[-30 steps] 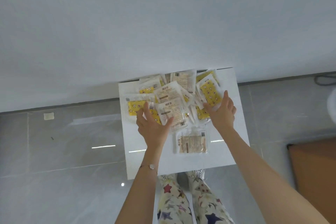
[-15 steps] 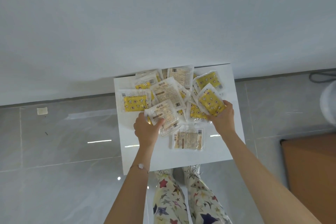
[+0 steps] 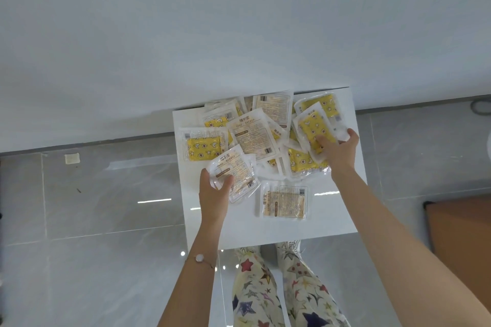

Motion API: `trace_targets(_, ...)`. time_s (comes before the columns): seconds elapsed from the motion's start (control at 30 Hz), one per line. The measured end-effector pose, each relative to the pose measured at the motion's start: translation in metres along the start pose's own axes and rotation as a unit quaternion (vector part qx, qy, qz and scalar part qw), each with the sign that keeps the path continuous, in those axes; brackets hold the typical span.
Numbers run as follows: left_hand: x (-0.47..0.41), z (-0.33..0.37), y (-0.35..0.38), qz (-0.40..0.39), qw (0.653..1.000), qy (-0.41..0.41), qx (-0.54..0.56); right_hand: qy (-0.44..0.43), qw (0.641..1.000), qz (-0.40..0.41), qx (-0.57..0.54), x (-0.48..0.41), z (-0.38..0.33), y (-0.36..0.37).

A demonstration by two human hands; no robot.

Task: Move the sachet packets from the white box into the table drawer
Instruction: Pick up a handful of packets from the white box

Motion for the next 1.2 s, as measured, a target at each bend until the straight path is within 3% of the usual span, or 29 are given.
trace_targets(0.23, -0.004, -0.002, 0.001, -0.009, 1.0, 0.001, 0.018, -0.006, 0.989, -0.098, 0.109, -0.036, -0.033, -0.011)
trace_targets(0.47, -0.006, -0.005, 0.002, -0.008, 1.0, -0.005, 0.022, -0.058, 0.982, -0.072, 0.163, -0.031, -0.03, -0.009)
trace_targets(0.77, -0.004, -0.005, 0.002, -0.009, 1.0, -0.011, 0.027, -0.11, 0.989, 0.007, 0.099, -0.022, -0.043, 0.013)
trace_targets(0.93, 0.001, -0.005, 0.002, 0.0, 0.999, -0.022, 0.023, -0.018, 1.0, -0.021, -0.01, -0.02, -0.044, 0.007)
trace_targets(1.07, 0.01, -0.007, 0.0, 0.004, 0.998, -0.044, 0.04, 0.043, 0.987, -0.078, -0.13, -0.012, -0.044, -0.003)
trace_targets(1.2, 0.026, -0.002, -0.006, 0.019, 0.996, -0.06, 0.063, 0.054, 0.99, -0.07, -0.11, 0.003, -0.039, -0.022)
Point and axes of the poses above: each hand's wrist, its own x-axis away from the middle knuckle, its own y-axis out of the palm, z = x × y, the point moved 1 cm from there along -x, towards the middle knuckle, and after that the axes turned 5 degrees about -y, right-handed, at the moved point
